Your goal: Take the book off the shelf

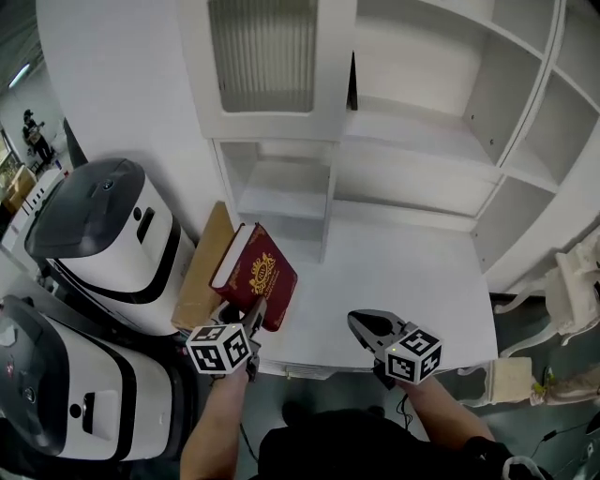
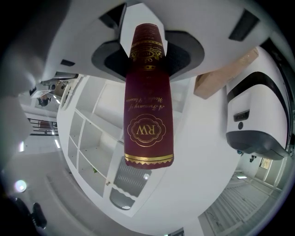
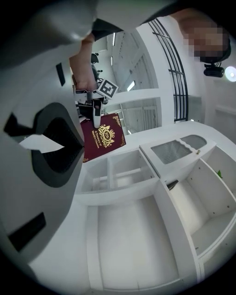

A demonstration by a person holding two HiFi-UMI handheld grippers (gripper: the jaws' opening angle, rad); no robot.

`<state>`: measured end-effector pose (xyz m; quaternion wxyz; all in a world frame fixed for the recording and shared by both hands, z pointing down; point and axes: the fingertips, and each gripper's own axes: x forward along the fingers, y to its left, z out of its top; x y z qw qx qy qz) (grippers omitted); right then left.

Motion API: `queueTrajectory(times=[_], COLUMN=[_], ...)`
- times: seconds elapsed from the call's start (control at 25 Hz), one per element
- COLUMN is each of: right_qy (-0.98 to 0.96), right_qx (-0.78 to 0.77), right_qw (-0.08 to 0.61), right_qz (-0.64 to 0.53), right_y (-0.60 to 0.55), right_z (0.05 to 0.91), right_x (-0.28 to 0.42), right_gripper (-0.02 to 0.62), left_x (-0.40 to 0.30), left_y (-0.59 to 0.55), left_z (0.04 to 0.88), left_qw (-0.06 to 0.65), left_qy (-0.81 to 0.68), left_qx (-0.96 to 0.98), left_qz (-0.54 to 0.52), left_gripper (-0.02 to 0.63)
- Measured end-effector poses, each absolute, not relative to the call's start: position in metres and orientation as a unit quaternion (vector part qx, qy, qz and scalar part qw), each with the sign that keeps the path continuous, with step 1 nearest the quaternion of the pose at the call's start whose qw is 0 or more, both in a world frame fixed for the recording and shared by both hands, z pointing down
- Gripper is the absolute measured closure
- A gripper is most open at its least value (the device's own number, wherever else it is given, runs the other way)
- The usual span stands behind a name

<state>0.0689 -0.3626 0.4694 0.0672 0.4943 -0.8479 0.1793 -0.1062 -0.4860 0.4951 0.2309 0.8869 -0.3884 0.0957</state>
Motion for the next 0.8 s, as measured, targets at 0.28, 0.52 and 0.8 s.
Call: queueTrajectory(times=[0.28, 0.52, 0.8], right_qy=[-0.830, -0.823, -0.803], right_qx=[0.525, 0.543, 0.579], right_qw=[0.028, 0.030, 0.002], right_qz=[0.186, 0.163, 0.137], right_y=[-0.325, -0.292, -0.277], right_z=[0.464, 0.454, 0.433], right_x=[0.166, 0.232, 0.279], right_gripper=[0.581, 0.581, 0.581], left_x=[-0.014, 0.060, 0.106], left_y=[-0.440, -0.413, -0.401], left_z=[0.477, 0.462, 0.434], left_qw=[0.227, 0.211, 0.143], left_qy=[-0.369, -0.350, -0.326], left_qx=[0.896, 0.908, 0.928], left_qz=[0.097, 0.095, 0.105], left_gripper=[0.390, 0.390, 0.390])
